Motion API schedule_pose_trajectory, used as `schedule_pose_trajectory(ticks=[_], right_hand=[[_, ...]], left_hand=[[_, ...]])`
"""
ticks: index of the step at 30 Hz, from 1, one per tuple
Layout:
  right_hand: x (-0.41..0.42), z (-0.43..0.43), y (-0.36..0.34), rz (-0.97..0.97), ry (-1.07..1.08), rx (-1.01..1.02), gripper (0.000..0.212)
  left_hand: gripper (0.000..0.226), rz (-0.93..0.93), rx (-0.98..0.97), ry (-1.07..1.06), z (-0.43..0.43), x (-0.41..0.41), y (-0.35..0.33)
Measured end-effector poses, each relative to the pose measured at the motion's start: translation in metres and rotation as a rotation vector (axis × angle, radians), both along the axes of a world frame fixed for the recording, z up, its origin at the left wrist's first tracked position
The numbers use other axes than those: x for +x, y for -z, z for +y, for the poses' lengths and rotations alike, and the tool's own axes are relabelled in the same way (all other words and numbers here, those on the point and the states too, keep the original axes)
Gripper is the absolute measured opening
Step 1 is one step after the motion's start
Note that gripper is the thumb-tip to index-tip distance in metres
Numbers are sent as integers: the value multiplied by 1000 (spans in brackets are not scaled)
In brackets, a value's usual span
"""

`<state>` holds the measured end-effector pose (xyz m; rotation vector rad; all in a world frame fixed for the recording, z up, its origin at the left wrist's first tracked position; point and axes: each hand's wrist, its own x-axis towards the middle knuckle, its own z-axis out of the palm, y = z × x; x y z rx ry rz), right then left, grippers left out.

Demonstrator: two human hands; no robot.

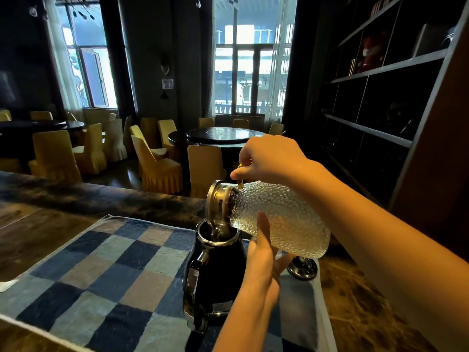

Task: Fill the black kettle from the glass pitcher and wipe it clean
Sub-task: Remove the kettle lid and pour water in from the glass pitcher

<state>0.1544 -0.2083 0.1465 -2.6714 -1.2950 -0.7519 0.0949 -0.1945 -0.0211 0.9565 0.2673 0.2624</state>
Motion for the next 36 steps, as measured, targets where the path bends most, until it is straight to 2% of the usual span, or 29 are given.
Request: schedule_pose_trajectory(ticks=[2, 3, 9, 12, 16, 21, 25, 31, 33, 36], right_hand=[[0, -5, 2, 28, 8, 24, 34], [0, -8, 5, 46, 12, 46, 34], [4, -35, 30, 230, 54, 216, 36], [3, -49, 39, 353, 57, 303, 45], [-3, -69, 42, 502, 43, 393, 44], [-27, -85, 27, 695, -27, 575, 35], [-51, -80, -1, 921, -163, 749, 37], [-74, -38, -22, 1178, -301, 917, 34], [-78, -20, -21, 1238, -330, 971, 34], [-82, 12, -15, 1344, -400, 1020, 32]], left_hand=[[116, -14, 56, -22, 1, -8, -3], [119, -15, 90, -30, 2, -9, 1], [77, -49, 212, 24, 7, -18, 9], [80, -51, 290, 17, 10, -19, 13], [92, -42, 344, 39, 15, -20, 14], [85, -107, 453, 70, 35, -26, -7], [57, -185, 542, 103, 64, -39, -39], [33, -279, 628, 147, 131, -45, -76], [45, -300, 662, 195, 158, -44, -86], [88, -294, 759, 255, 204, -41, -95]])
